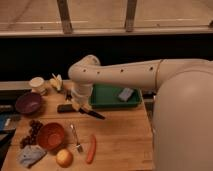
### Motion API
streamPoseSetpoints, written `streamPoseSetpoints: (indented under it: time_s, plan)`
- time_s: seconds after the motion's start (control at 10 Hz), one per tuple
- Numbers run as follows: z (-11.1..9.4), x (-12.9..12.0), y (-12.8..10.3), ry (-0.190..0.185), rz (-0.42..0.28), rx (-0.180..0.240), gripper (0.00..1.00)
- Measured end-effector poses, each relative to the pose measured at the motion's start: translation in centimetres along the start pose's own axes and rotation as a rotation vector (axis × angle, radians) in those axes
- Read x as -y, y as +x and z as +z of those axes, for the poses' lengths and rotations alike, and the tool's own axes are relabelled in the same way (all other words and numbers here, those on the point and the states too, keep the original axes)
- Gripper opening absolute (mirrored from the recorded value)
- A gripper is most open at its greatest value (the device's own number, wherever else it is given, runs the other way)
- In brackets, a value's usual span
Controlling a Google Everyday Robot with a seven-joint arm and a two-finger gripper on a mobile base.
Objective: Place brush in red bowl
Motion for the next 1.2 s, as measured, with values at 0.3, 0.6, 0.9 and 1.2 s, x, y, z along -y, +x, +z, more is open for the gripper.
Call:
streamPoseSetpoints:
  time_s: [0.3,0.6,0.9,1.2]
  plan:
    - [1.2,-6.8,-1.6,-0.04,-0.165,-0.043,0.0]
    - [1.3,-8.3,-1.8,-0.046,-0.201,-0.052,0.0]
    - [1.6,-8.5,-2.0,-0.059,-0.212,-0.053,0.0]
    - [3.7,-11.1,-4.5,-0.114,-0.29,-0.073,0.0]
